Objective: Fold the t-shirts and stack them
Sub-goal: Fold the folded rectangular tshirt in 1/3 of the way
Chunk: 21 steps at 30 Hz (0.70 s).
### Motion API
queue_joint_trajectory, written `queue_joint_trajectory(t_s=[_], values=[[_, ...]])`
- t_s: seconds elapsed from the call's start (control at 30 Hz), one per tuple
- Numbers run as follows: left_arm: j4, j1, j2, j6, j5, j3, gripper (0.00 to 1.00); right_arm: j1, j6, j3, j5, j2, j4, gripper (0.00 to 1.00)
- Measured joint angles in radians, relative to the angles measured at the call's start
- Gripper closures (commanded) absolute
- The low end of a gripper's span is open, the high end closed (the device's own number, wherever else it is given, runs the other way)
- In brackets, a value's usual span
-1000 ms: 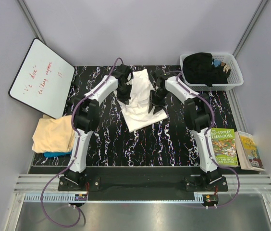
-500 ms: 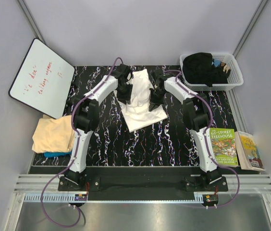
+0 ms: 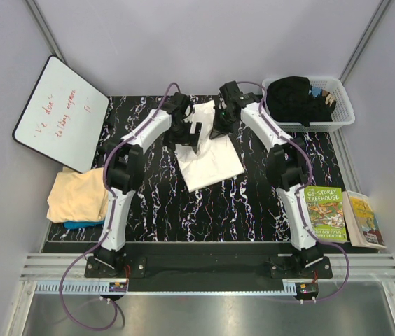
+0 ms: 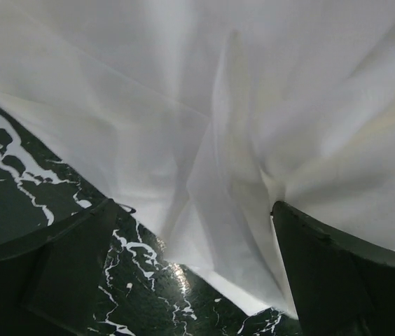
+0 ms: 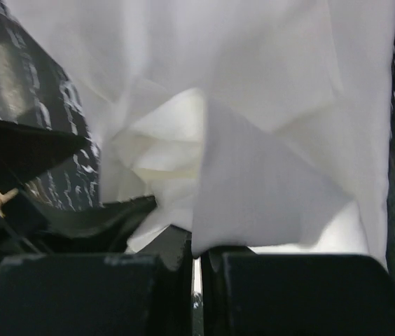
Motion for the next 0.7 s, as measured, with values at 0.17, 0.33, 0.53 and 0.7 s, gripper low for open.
queue_joint_trajectory(t_s=[0.17, 0.33, 0.53, 0.7], values=[[-0.007, 0.006, -0.097, 0.01, -0.064, -0.049, 0.01, 0.0, 0.018, 0.202, -0.022, 0.109, 0.029, 0.84], [-0.016, 0.021, -0.23, 0.012, -0.14, -0.086, 0.01, 0.0, 0.056, 0.286, -0.035, 0.22, 0.058, 0.59], [-0.016, 0.029, -0.32, 0.013, -0.157, -0.163, 0.01, 0.0, 0.084, 0.256, -0.045, 0.269, 0.063, 0.48], [0.002, 0.027, -0.322, 0.007, -0.105, -0.251, 0.01, -0.002, 0.082, 0.219, -0.037, 0.244, 0.084, 0.48]])
